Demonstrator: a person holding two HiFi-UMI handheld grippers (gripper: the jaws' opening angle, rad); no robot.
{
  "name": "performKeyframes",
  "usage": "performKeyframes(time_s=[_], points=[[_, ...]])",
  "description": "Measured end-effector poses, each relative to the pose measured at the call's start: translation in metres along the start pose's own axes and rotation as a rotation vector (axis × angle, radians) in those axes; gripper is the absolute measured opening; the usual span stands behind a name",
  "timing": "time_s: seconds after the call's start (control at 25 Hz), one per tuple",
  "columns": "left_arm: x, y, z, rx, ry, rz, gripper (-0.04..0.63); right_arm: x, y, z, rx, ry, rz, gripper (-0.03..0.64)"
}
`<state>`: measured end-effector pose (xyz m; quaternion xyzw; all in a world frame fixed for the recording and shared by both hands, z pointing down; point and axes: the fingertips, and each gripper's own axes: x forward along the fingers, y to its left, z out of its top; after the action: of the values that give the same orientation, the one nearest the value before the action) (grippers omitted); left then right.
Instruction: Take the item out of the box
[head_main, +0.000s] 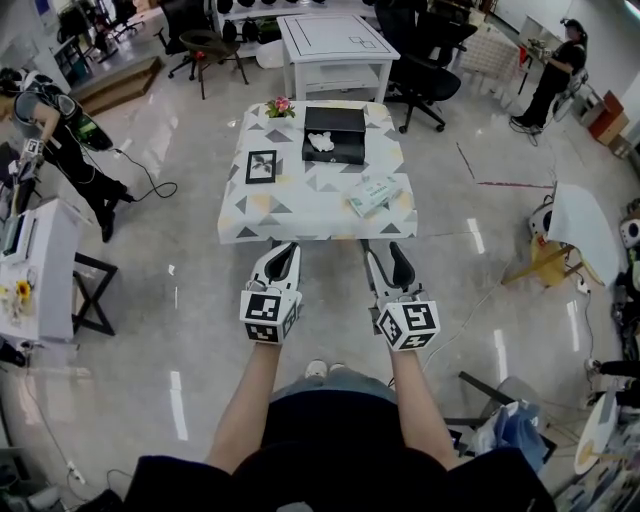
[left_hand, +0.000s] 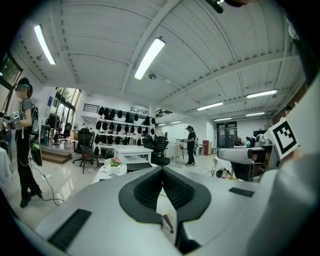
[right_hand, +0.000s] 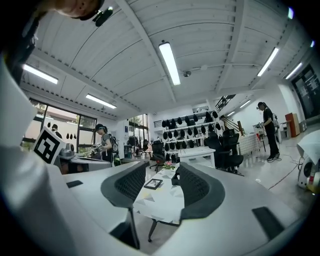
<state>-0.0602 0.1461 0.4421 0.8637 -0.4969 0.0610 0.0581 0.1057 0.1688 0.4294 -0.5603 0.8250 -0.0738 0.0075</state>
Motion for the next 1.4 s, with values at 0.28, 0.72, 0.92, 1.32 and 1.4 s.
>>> performKeyframes(time_s=[0.28,0.72,0.92,1.32,1.4], points=[[-0.007,0.010,-0.002,-0.003,-0.005,-0.002,0.020,-0.003,0.005,0.005,-0.019,-0.020,-0.023,0.197],[0.014,0.034,-0.006,0.001,-0.001,0.014,0.020,0.023,-0.011,0.004,-0.010,-0.023,-0.043,0.196],[0.044,0.044,-0.007,0.002,0.004,0.016,0.020,0.050,-0.029,0.005,-0.010,-0.024,-0.049,0.197],[0.125,0.075,-0.003,-0.006,0.024,0.037,0.020,0.129,-0.075,0.009,-0.019,-0.008,-0.030,0.197],[0.139,0.081,-0.004,0.005,0.032,0.041,0.020,0.147,-0.083,0.007,-0.012,-0.005,-0.022,0.197]])
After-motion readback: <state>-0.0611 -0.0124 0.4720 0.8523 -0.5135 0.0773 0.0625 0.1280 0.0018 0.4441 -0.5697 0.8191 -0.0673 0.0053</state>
